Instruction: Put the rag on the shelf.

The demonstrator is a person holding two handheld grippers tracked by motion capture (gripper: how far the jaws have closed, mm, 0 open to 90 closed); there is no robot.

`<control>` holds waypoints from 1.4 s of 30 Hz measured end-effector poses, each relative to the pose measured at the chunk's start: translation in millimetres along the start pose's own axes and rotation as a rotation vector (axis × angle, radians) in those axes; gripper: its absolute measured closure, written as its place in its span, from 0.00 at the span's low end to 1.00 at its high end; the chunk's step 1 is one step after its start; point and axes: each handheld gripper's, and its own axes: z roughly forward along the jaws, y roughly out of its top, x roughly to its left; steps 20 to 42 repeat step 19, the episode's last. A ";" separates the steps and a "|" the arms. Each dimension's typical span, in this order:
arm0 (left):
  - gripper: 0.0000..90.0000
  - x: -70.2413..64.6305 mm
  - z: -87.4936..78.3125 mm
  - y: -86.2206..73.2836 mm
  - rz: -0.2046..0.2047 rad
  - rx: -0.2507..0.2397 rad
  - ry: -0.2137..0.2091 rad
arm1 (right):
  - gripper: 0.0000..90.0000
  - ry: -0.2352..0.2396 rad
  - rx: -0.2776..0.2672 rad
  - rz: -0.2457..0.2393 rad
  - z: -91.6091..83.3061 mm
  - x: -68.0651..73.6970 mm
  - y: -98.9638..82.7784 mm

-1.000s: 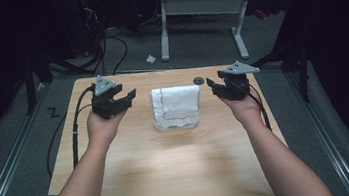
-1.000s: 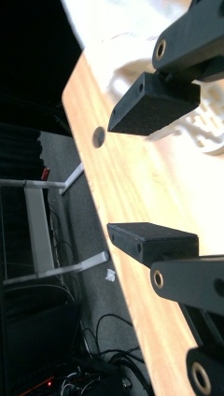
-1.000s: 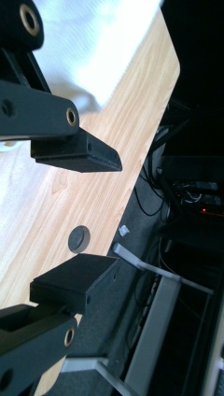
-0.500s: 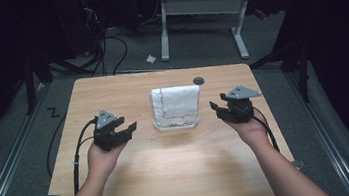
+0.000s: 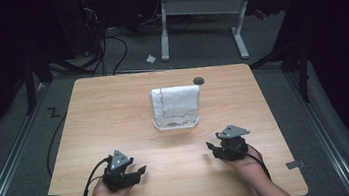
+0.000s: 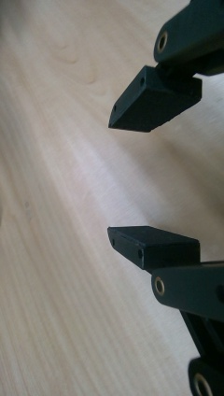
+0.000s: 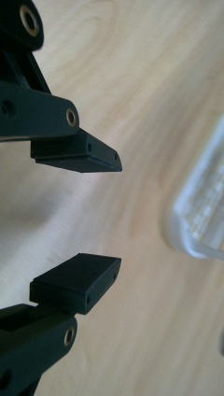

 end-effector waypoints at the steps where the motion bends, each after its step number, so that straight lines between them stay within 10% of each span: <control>1: 0.46 -2.1 -1.8 -1.8 -0.003 0.001 0.000 | 0.52 -0.003 -0.005 0.017 -0.2 4.9 -6.8; 5: 0.47 -7.4 -5.2 -5.8 -0.057 0.015 -0.042 | 0.58 0.012 -0.066 0.141 -9.3 20.2 -31.1; 9: 0.47 -7.9 -0.5 -3.2 -0.038 0.026 -0.040 | 0.54 -0.009 -0.123 0.039 -22.0 27.3 -24.1; 14: 0.46 -6.5 1.9 -2.5 -0.051 0.027 -0.053 | 0.54 -0.003 -0.054 0.059 -9.4 17.0 -35.5; 42: 0.48 -9.7 1.6 -3.1 -0.032 0.032 -0.062 | 0.54 0.016 -0.058 0.103 -8.7 9.8 -36.4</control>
